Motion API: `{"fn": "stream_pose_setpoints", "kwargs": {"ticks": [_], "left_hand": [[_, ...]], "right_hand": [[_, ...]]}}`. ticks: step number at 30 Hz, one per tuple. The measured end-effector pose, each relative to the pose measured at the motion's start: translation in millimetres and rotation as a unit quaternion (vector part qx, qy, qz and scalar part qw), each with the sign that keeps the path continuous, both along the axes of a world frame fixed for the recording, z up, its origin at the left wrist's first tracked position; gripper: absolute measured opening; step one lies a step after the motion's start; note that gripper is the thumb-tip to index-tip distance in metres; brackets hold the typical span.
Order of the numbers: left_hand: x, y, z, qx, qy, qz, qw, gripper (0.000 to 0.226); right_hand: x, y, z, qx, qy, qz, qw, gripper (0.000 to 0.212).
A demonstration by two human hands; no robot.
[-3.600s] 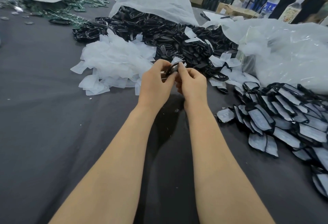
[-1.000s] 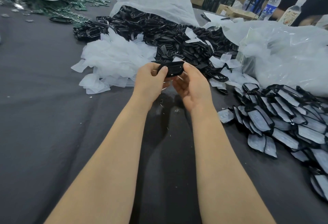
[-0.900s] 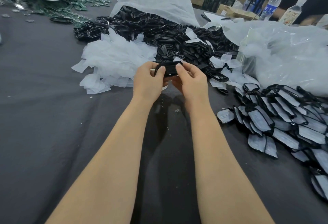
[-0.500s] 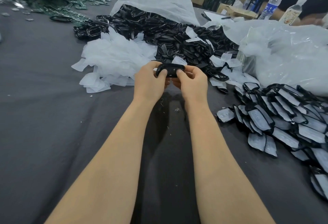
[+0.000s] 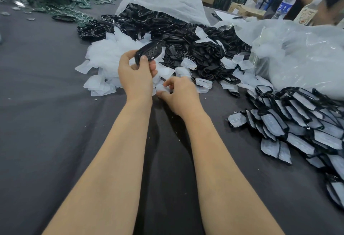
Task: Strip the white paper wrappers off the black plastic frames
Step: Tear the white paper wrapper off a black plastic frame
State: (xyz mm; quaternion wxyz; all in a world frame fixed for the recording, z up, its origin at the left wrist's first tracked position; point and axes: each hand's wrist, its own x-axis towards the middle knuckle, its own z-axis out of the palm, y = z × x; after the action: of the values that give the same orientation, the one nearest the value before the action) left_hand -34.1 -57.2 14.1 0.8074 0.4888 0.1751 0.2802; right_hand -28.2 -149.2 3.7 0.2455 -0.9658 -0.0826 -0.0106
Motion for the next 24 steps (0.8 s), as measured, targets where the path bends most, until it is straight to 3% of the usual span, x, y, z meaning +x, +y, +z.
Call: {"fn": "stream_pose_setpoints", "kwargs": {"ticks": [3,9,12,17,22,24], "left_hand": [[0,-2,-1,-0.001,0.005,-0.01,1.0,0.012],[0,-4,-1,0.007,0.005,-0.009,1.0,0.012],[0,-2,-1,0.001,0.0,0.003,1.0,0.012],[0,-2,0,-0.011,-0.004,0.007,1.0,0.012],[0,-5,-1,0.0,0.016,-0.029,0.999,0.011],[1,-7,-3,0.019,0.029,-0.051,0.998,0.012]], "right_hand": [[-2,0,1,-0.013,-0.022,0.001,1.0,0.031],[-5,7,1,-0.073,-0.021,-0.01,0.997,0.043],[-4,2,3,-0.007,-0.023,-0.011,1.0,0.031],[-3,-9,3,0.136,-0.047,0.011,0.99,0.056],[1,-19,7,0.378,0.013,-0.072,0.923,0.032],[2,-21,7,0.427,0.041,-0.1,0.898,0.03]]}}
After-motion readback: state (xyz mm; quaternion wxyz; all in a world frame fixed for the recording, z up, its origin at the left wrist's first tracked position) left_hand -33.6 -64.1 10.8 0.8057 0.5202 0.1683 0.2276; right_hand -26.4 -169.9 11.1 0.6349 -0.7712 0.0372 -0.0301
